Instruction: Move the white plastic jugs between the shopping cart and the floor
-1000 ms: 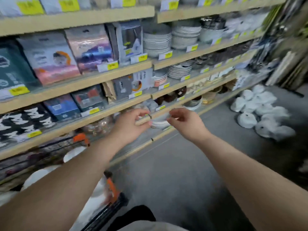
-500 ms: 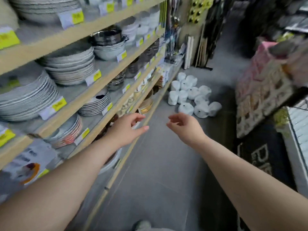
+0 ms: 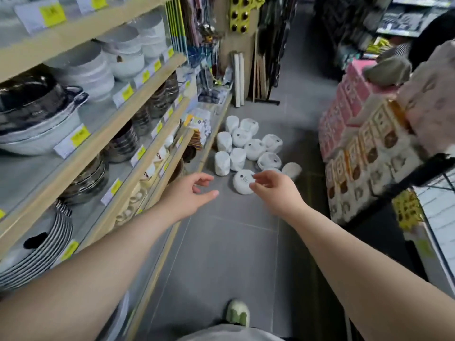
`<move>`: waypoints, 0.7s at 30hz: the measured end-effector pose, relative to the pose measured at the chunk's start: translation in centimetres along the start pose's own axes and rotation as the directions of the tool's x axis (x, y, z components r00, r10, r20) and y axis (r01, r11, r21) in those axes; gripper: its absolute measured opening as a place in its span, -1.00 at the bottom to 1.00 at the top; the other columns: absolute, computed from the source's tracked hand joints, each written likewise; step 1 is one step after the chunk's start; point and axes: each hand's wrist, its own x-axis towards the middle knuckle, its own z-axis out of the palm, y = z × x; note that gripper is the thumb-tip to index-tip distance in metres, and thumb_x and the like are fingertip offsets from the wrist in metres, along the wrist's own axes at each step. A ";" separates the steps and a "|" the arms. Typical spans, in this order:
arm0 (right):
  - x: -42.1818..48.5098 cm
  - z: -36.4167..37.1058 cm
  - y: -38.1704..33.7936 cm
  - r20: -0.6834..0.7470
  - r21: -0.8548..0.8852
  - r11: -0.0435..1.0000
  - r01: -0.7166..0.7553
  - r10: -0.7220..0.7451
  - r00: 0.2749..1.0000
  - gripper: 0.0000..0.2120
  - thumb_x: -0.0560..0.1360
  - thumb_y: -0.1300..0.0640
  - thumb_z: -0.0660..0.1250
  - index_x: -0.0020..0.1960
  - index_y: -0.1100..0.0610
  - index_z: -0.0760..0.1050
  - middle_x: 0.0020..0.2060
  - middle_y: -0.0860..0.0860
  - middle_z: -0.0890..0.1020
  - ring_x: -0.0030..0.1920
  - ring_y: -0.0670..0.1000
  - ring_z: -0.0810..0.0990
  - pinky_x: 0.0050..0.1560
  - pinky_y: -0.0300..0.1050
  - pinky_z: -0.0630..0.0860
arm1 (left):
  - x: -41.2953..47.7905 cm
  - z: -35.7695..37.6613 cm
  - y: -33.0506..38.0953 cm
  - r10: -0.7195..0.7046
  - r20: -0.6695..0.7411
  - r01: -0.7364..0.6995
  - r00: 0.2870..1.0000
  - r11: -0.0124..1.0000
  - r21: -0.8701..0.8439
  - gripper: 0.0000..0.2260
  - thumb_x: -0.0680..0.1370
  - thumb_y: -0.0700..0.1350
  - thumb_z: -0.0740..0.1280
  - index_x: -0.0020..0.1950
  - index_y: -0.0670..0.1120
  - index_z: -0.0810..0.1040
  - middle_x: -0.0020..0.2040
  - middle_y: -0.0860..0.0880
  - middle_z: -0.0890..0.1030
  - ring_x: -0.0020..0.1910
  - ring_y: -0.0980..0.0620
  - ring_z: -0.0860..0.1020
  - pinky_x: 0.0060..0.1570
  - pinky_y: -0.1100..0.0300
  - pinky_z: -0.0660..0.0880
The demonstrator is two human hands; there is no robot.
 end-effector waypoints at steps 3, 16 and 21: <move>6.7 -1.1 -0.5 0.026 -0.038 0.999 -0.003 0.004 1.000 -0.77 0.51 0.05 0.36 0.13 0.09 0.56 -0.01 -0.05 0.63 -0.10 -0.05 0.59 0.00 -0.11 0.54 | 6.3 -0.5 0.9 -0.019 0.005 0.019 1.000 1.000 -0.014 -0.71 0.48 0.01 0.44 0.18 0.12 0.51 0.12 0.09 0.57 0.04 0.05 0.55 0.06 0.15 0.47; 36.4 0.0 -0.9 0.045 -0.042 0.995 -0.090 0.092 0.995 -0.74 0.51 0.07 0.36 0.19 0.08 0.54 0.04 -0.03 0.62 -0.12 -0.07 0.59 -0.12 -0.27 0.49 | 35.7 -1.6 -1.2 -0.092 0.056 0.095 0.994 0.994 -0.052 -0.66 0.48 -0.04 0.45 0.24 0.02 0.53 0.13 0.04 0.58 0.04 -0.01 0.56 0.09 0.14 0.48; 46.9 0.4 -1.4 0.070 -0.023 0.988 -0.153 0.154 0.986 -0.73 0.50 0.06 0.35 0.19 0.06 0.53 0.02 -0.05 0.62 -0.08 -0.02 0.61 -0.10 -0.16 0.55 | 46.5 -3.1 -2.4 -0.130 0.099 0.132 0.987 0.991 -0.011 -0.69 0.48 -0.01 0.45 0.20 0.07 0.53 0.11 0.05 0.57 0.00 0.02 0.56 0.09 0.10 0.51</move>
